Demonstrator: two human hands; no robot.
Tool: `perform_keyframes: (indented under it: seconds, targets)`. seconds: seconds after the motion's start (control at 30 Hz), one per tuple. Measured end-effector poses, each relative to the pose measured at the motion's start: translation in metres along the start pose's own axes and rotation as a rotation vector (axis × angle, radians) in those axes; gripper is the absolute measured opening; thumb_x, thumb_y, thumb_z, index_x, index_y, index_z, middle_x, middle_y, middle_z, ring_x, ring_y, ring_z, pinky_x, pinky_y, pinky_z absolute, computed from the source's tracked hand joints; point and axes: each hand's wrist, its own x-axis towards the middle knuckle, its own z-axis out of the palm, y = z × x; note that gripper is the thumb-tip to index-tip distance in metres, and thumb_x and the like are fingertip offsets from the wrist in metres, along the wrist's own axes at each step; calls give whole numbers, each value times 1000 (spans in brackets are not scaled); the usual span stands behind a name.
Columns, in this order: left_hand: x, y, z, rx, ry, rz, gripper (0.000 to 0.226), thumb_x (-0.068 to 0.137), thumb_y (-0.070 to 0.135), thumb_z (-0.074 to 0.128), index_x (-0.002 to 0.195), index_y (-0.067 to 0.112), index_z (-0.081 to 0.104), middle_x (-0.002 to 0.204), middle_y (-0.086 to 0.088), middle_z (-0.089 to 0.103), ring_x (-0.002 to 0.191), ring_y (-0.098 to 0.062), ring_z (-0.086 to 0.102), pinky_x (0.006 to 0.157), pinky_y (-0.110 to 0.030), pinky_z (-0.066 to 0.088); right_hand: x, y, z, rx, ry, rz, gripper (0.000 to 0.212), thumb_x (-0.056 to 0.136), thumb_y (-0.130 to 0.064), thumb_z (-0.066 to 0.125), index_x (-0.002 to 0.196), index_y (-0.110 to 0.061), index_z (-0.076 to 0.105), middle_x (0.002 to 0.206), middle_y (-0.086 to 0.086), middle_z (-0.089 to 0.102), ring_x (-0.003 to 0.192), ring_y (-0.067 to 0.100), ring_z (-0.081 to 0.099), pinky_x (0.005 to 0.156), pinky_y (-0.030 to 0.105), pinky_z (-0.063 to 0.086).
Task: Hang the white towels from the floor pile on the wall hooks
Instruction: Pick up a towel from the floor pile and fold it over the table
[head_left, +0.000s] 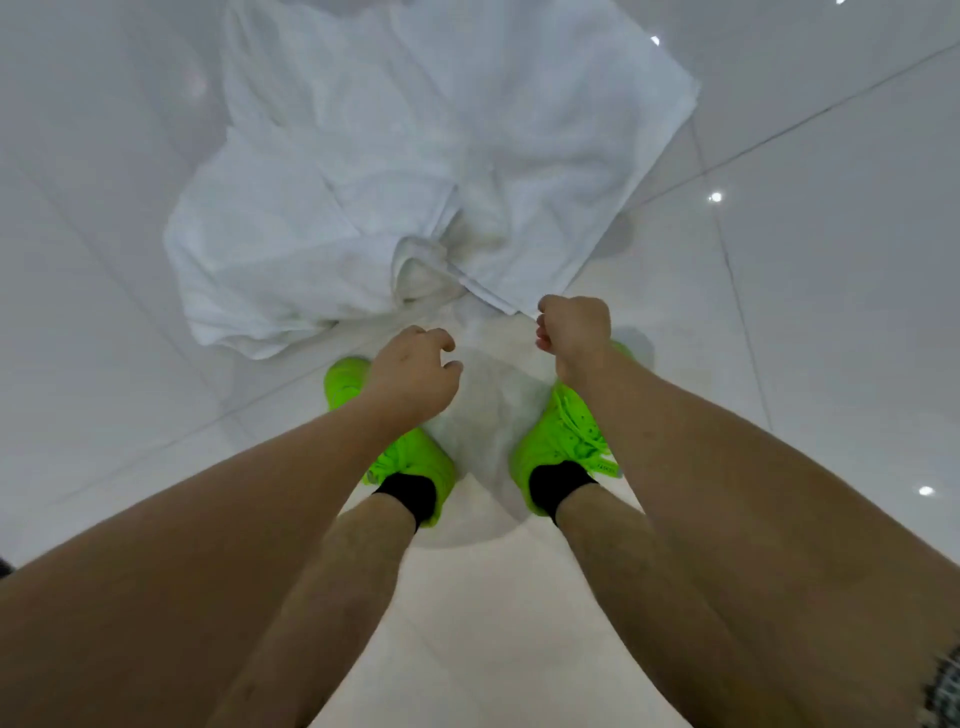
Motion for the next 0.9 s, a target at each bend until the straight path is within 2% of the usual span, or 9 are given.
perform_keyframes:
  seconds: [0.17, 0.3, 0.37, 0.43, 0.53, 0.6, 0.7, 0.83, 0.9]
  targets:
    - [-16, 52, -41, 67, 59, 115, 34, 92, 31, 56, 124, 19, 62, 121, -6, 60, 117, -25, 53, 98, -31, 37, -36, -13, -31, 22, -37, 11, 18, 75, -11, 71, 66, -8, 56, 61, 13, 53, 48, 21, 48, 56, 34, 44]
    - [12, 51, -27, 88, 78, 125, 33, 92, 33, 55, 122, 20, 62, 121, -4, 62, 119, -22, 51, 100, -31, 36, -9, 0, -18, 23, -27, -2, 14, 73, -12, 70, 70, -7, 58, 66, 15, 56, 54, 24, 53, 57, 34, 46]
    - [30, 40, -9, 66, 71, 127, 32, 92, 33, 57, 120, 20, 63, 117, -4, 62, 114, -23, 54, 99, -32, 38, 14, 16, -1, -22, 9, -34, 20, 74, -21, 72, 79, -4, 62, 74, 14, 60, 66, 27, 58, 63, 36, 48]
    - [47, 25, 8, 45, 56, 117, 32, 91, 34, 58, 119, 20, 64, 115, -5, 63, 109, -24, 57, 98, -33, 41, 37, 32, 16, -133, 100, -58, 41, 77, -37, 72, 98, -2, 64, 93, 12, 67, 87, 30, 64, 77, 35, 52]
    - [62, -1, 28, 0, 54, 62, 32, 91, 33, 60, 119, 18, 66, 115, -6, 65, 109, -25, 58, 97, -35, 43, 62, 41, 43, -194, 230, -25, 60, 84, -47, 66, 122, -3, 57, 121, 15, 62, 114, 32, 58, 97, 38, 49]
    - [63, -14, 35, -30, 73, 21, 31, 91, 32, 60, 118, 17, 67, 114, -5, 66, 110, -24, 58, 96, -33, 43, 70, 35, 55, -140, 241, -15, 42, 89, -36, 62, 117, -4, 59, 116, 11, 64, 109, 31, 61, 91, 35, 51]
    - [50, -21, 35, -27, 41, -11, 32, 92, 33, 59, 119, 18, 66, 116, -5, 65, 113, -23, 56, 98, -32, 42, 56, 28, 55, -97, 197, -70, 15, 86, -19, 55, 99, -11, 54, 89, -2, 57, 92, 25, 63, 75, 30, 51]
    - [9, 3, 5, -9, 5, -20, 33, 92, 33, 59, 121, 18, 65, 120, -6, 64, 117, -23, 53, 99, -31, 39, -9, 18, 28, -140, 116, -179, 23, 79, -18, 53, 99, -8, 60, 92, 2, 62, 82, 23, 59, 63, 23, 40]
    - [-25, 37, -26, -33, 50, 11, 32, 90, 32, 62, 119, 20, 65, 118, -1, 65, 113, -20, 56, 95, -28, 40, -58, 3, 4, -216, 85, -278, 15, 80, -21, 55, 90, -11, 60, 82, -2, 61, 76, 20, 56, 60, 25, 35]
